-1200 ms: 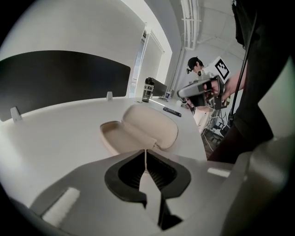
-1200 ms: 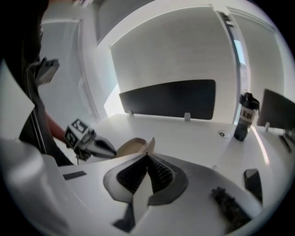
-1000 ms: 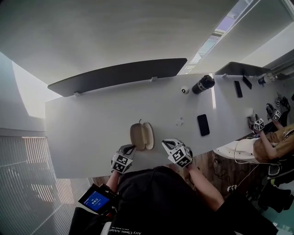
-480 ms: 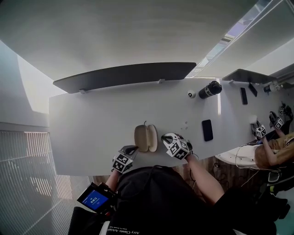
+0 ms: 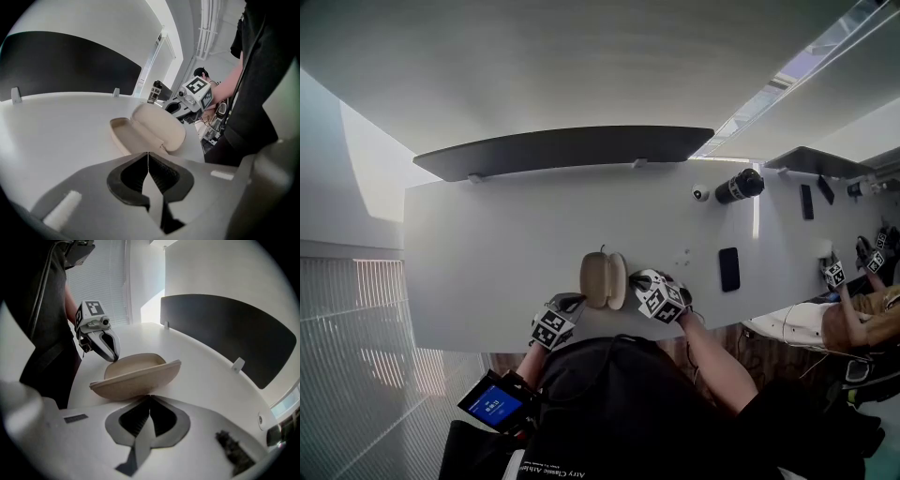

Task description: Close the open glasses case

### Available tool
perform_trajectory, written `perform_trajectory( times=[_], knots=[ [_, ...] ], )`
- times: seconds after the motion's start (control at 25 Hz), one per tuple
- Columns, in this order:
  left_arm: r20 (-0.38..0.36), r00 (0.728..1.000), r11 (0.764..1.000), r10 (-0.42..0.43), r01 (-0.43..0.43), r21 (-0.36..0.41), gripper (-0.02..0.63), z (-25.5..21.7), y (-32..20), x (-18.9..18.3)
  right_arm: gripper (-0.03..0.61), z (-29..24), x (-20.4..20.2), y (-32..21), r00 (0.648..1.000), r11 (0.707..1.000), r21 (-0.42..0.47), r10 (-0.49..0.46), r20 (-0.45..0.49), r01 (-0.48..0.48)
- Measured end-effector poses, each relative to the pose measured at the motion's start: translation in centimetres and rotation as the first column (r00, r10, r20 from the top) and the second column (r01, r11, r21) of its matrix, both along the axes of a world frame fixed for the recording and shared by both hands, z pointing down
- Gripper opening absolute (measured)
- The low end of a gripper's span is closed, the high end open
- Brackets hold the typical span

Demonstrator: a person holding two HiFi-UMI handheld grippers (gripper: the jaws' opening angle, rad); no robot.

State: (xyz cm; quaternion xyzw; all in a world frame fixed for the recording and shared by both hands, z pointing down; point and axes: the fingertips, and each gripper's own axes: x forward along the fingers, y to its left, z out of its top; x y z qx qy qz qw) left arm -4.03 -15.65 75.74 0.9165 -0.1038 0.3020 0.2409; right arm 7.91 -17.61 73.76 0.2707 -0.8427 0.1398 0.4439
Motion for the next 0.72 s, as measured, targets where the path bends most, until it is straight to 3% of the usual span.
perform_trajectory(
  times=[0.72],
  knots=[
    [0.01,1.0,1.0,-0.014,0.014,0.028,0.015,0.0,0.1,-0.2,0.006,-3.1,-2.8,-1.2,0.997,0.996,0.079,-0.052,0.05,0.048]
  ],
)
